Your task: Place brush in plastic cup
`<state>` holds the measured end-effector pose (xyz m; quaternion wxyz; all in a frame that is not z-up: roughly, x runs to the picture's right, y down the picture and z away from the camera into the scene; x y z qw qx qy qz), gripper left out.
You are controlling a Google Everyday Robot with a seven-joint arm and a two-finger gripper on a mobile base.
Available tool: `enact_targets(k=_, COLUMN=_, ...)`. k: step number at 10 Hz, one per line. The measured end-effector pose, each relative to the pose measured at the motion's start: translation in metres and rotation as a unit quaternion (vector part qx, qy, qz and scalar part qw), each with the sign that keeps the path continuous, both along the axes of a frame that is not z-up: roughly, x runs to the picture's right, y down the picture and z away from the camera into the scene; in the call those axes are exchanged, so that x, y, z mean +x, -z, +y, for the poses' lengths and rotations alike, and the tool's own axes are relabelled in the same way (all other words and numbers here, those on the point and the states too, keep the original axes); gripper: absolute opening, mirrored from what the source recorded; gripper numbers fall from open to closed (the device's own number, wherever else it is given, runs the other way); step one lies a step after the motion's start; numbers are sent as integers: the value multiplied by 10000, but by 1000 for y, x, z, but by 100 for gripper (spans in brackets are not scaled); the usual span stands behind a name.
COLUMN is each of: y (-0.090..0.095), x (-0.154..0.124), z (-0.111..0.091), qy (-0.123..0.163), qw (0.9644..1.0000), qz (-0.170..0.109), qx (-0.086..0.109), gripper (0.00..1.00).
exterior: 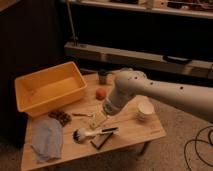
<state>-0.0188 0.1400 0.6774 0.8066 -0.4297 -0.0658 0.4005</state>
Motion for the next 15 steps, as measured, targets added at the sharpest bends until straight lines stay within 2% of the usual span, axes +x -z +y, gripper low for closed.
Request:
enact_targets(k=1, y=0, x=2, z=6, qy=93, qw=9998, qz=3, qx=197, gripper=80)
enact_targets(k=2, y=0, x=6, z=14, qy=182, qw=9985, qz=17, qx=516, gripper=80)
enact_targets(k=4, y=-4, x=21, z=27, qy=148, qw=9959, qz=91, qx=892, gripper=80)
enact_targets(k=5, y=-4, x=24, z=30, qy=143, qw=9953, qz=99, qx=956, gripper=80)
enact_targets(k=9, y=-4, x=22, z=30, qy=183, qw=9946, qz=78, qx=1018, gripper=80)
enact_targets(k=10, y=-5, x=21, z=33, qy=258, qw=9926, qz=38, qx=1189, gripper=80)
enact_targets(k=11, y=-10, x=20, z=42, qy=395, qw=9881, qz=-150, qx=1481, gripper=80)
enact_targets(k=12, y=-19, x=24, z=50, qy=545, qw=9840, qz=-389, qx=1649, gripper=80)
enact_targets(k=14, y=-28, x=24, z=59, qy=711, qw=9781, qz=-690, qx=1829, gripper=80)
enact_targets(k=15, y=-30, x=25, z=61, qy=736, qw=9770, qz=-732, qx=1863, gripper=80)
